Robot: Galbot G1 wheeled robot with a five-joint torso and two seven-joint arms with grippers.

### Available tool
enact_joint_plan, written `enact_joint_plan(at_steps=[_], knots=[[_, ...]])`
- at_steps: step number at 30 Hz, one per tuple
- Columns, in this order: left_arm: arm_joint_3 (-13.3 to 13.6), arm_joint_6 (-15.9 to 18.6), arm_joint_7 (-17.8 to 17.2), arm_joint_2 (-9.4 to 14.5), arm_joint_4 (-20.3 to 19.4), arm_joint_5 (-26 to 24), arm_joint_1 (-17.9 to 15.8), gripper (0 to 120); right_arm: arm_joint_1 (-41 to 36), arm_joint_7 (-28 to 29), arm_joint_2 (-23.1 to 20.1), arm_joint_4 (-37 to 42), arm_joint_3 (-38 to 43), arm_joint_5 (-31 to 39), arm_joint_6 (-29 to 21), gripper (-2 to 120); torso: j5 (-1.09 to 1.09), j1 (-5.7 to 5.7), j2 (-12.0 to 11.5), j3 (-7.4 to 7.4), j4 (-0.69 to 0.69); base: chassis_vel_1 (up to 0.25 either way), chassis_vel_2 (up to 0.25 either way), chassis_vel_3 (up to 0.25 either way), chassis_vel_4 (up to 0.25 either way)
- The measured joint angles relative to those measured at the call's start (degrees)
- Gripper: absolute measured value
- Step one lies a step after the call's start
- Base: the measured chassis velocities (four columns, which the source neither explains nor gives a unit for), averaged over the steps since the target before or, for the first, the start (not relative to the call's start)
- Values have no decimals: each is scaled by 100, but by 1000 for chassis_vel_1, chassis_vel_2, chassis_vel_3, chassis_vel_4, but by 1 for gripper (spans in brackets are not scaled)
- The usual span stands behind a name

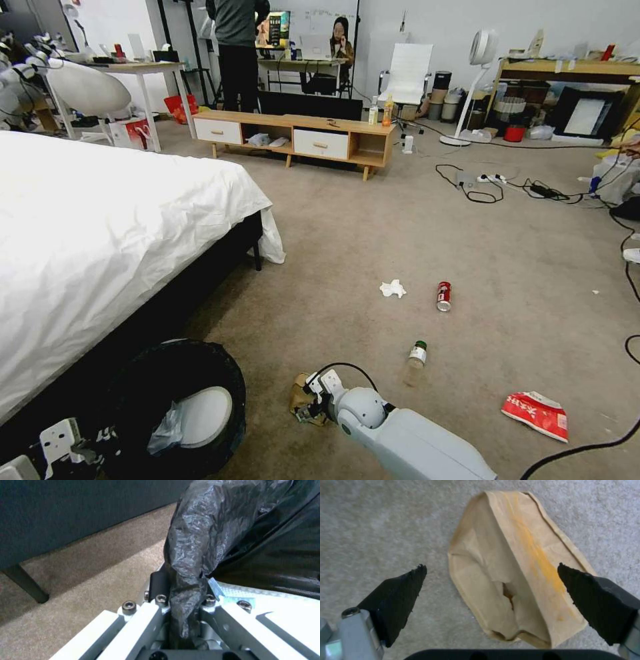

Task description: Pick up the trash bin and place the garbage on the floor into it.

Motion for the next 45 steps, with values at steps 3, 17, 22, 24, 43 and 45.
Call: enact_joint_plan(at_steps=[3,17,22,24,43,45], knots=[[11,0,1,-3,5,2,2,2,2,-31,21,-109,12,-54,52,100,0,0,0,0,0,0,0,0,0],[19,0,20,-39,11,37,63,2,20,-188,189,-684,62,-325,436,98,0,0,0,0,0,0,0,0,0],[11,0,26,-51,16,51,72,2,52,-220,284,-882,41,-367,603,82,0,0,0,0,0,0,0,0,0],[9,0,26,-53,19,54,72,2,54,-222,305,-931,40,-379,634,77,0,0,0,0,0,0,0,0,0],[56,0,53,-100,29,122,127,2,-50,-271,300,-1055,101,-483,779,9,0,0,0,0,0,0,0,0,0],[56,0,55,-100,28,125,129,2,-60,-271,286,-1030,102,-483,789,2,0,0,0,0,0,0,0,0,0]])
